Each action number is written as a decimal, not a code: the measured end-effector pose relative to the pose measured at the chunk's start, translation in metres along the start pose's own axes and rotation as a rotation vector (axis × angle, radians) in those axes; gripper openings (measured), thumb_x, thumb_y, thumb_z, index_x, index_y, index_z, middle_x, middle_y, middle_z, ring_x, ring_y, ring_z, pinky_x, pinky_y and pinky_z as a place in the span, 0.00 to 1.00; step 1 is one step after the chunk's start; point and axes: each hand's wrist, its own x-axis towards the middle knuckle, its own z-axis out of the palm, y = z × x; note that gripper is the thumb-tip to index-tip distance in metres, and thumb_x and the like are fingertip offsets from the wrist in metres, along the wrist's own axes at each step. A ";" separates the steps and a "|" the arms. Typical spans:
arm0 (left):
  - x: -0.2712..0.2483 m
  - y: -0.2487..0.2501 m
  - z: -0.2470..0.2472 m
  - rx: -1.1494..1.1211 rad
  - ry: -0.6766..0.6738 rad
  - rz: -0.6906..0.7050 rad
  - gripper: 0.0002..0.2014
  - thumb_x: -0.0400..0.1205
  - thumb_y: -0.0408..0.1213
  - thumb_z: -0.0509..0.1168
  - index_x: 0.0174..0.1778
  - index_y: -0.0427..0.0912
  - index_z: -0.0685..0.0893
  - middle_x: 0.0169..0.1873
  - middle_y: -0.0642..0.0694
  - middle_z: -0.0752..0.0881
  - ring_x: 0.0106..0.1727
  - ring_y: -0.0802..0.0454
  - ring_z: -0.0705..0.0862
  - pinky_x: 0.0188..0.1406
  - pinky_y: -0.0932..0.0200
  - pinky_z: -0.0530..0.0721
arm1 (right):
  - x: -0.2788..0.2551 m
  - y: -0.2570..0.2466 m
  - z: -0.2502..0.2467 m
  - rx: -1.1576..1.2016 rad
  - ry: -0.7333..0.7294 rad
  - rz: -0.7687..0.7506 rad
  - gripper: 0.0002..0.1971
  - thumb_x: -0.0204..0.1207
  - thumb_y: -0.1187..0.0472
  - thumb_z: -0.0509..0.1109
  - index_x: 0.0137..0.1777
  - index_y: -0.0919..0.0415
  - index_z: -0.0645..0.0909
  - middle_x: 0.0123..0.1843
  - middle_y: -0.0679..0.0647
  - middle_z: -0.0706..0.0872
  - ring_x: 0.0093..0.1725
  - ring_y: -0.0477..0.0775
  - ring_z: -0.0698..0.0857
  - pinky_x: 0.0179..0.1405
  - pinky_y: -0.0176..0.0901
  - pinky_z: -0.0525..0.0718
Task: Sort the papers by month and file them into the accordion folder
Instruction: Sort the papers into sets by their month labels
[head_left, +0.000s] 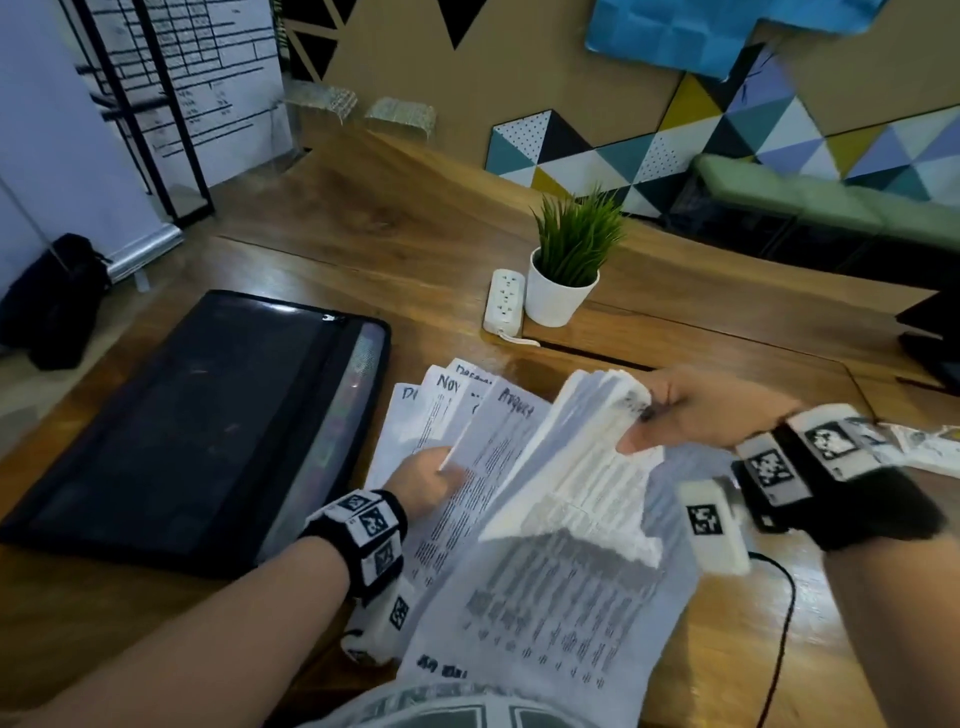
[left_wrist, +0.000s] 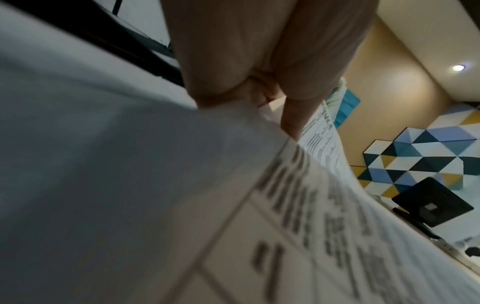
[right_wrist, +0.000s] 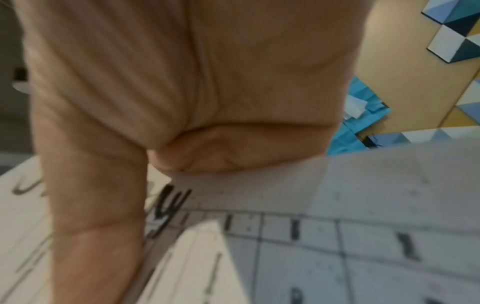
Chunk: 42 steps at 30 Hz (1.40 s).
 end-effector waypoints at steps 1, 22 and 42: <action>-0.002 0.001 0.000 0.015 -0.019 -0.013 0.09 0.80 0.41 0.66 0.49 0.40 0.86 0.48 0.41 0.88 0.52 0.44 0.86 0.59 0.47 0.82 | 0.014 0.007 0.005 -0.035 0.008 0.013 0.11 0.71 0.68 0.73 0.51 0.56 0.85 0.48 0.40 0.90 0.51 0.41 0.87 0.58 0.42 0.83; -0.030 0.007 -0.009 -0.121 -0.156 -0.102 0.12 0.82 0.29 0.64 0.55 0.51 0.83 0.54 0.51 0.88 0.58 0.54 0.85 0.65 0.47 0.80 | 0.064 0.087 0.072 -0.035 0.549 0.447 0.40 0.68 0.49 0.76 0.77 0.56 0.60 0.76 0.58 0.67 0.72 0.61 0.70 0.70 0.60 0.73; -0.034 0.016 0.029 0.001 0.033 -0.036 0.37 0.83 0.33 0.63 0.82 0.53 0.51 0.78 0.57 0.62 0.72 0.58 0.71 0.67 0.59 0.74 | 0.033 0.125 0.147 -0.025 0.415 0.597 0.26 0.70 0.55 0.74 0.66 0.58 0.71 0.60 0.53 0.81 0.54 0.51 0.82 0.57 0.42 0.83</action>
